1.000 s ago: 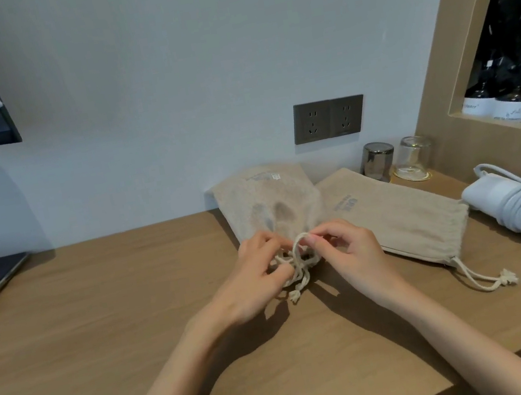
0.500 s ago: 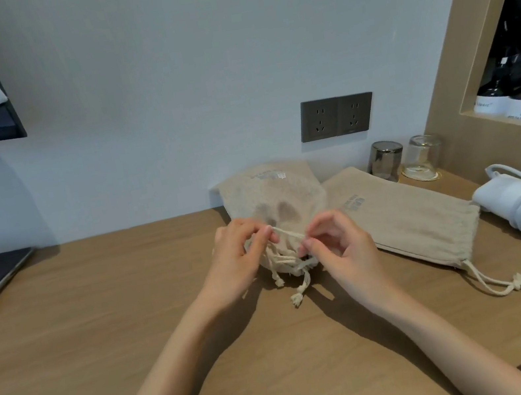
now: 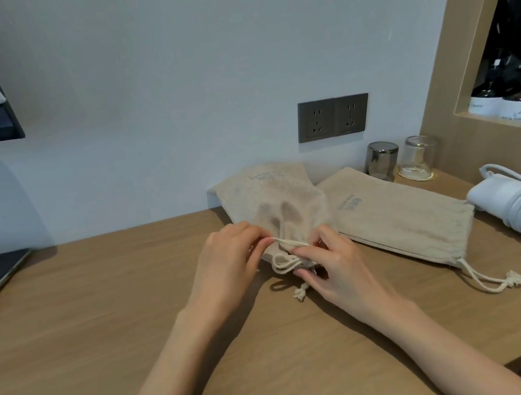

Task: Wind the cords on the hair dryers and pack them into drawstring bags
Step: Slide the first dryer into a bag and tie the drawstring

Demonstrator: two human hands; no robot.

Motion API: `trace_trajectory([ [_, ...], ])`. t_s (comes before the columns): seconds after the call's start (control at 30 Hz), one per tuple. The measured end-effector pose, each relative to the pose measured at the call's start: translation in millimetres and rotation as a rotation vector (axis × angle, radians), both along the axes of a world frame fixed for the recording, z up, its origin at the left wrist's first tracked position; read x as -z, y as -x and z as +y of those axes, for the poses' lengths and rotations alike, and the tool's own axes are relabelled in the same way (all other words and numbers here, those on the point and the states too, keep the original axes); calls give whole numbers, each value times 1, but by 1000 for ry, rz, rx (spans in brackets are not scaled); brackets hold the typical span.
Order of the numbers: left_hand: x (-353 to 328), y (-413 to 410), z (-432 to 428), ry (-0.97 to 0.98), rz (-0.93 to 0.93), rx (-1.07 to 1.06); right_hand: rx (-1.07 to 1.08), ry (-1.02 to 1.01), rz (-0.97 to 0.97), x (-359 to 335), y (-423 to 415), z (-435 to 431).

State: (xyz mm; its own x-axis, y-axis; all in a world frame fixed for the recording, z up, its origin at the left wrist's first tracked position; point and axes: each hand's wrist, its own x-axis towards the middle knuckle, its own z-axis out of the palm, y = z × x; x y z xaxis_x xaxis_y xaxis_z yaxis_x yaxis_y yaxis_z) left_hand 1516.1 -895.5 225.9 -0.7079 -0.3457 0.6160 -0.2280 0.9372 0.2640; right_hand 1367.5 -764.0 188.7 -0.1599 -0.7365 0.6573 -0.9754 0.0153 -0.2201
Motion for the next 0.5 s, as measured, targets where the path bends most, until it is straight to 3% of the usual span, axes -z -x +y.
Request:
trace_trajectory([
  [0.27, 0, 3, 11, -248, -7, -79, -45, 6, -159, -13, 4, 9],
  [0.4, -3, 3, 14, -351, -67, -55, -28, -1, -482, -18, 3, 14],
  [0.5, -8, 3, 16, -492, -142, 91, -51, -72, -752, -23, 4, 20],
])
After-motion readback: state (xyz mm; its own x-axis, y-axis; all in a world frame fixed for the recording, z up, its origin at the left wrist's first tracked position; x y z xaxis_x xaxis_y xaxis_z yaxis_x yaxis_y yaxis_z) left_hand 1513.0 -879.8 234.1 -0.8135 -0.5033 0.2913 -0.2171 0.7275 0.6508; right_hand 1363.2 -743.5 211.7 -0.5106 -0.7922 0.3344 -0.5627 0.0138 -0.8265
